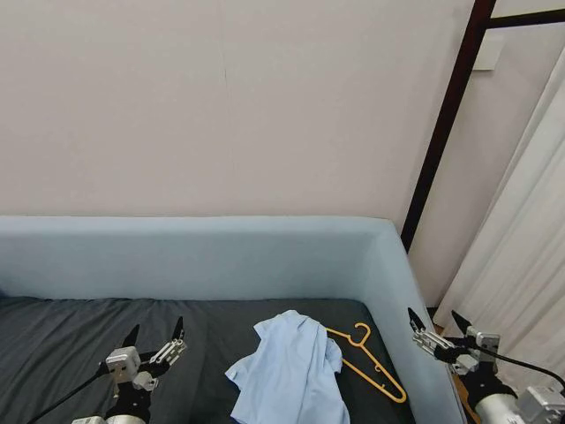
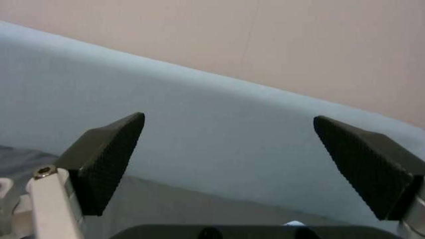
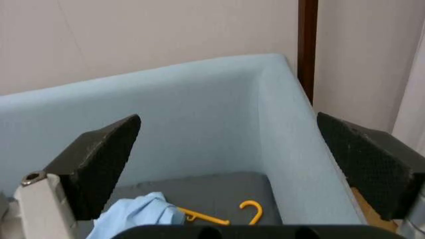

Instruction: Pick up the clothes from the sofa and hang them on the clothes hanger.

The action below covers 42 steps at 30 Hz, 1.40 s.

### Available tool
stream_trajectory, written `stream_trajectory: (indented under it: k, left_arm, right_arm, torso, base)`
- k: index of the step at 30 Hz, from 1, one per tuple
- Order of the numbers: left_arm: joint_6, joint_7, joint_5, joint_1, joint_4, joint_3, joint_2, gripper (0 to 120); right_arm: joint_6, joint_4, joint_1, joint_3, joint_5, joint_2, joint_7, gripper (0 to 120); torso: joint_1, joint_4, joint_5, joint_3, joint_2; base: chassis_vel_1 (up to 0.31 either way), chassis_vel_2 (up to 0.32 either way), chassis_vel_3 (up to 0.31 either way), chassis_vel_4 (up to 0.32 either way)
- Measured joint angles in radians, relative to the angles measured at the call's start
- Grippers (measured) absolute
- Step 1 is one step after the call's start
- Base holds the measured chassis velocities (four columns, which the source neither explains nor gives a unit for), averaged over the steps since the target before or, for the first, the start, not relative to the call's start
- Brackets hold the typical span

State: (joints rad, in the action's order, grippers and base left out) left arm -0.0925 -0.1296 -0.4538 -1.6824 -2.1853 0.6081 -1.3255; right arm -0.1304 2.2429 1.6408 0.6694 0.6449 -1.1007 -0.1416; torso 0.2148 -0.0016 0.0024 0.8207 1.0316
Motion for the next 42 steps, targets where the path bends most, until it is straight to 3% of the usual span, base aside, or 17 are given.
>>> stream_trajectory:
  k: [22,33,35,42]
  left_arm:
    - [-0.023,0.034,0.037,-0.043,-0.036,-0.009,-0.031,100]
    - [-0.034,0.031,0.098,-0.108,-0.087,0.002,-0.075,100]
    - [-0.038,0.028,0.118,-0.123,-0.094,0.009,-0.093,100]
    - [-0.059,0.018,0.156,-0.152,-0.096,0.015,-0.13,100]
  right_arm:
    - [-0.016,-0.03,-0.048,-0.045,0.04,0.039,-0.017,100]
    - [-0.109,-0.17,-0.322,-0.264,0.456,0.113,-0.135,100]
    - [-0.129,-0.245,-0.432,-0.355,0.557,0.102,-0.17,100]
    - [-0.215,-0.41,-0.625,-0.479,0.736,0.027,-0.29,100]
  torso:
    - [0.0,-0.0002,0.0002,0.0,0.0]
    - [0.0,0.0002,0.0002,0.0,0.0]
    - [0.0,0.0001,0.0002,0.0,0.0]
    - [0.0,0.0002,0.0002,0.0,0.0]
  base:
    - [0.0,0.0,0.0,0.0]
    - [0.0,0.0,0.0,0.0]
    - [0.0,0.0,0.0,0.0]
    - [0.0,0.0,0.0,0.0]
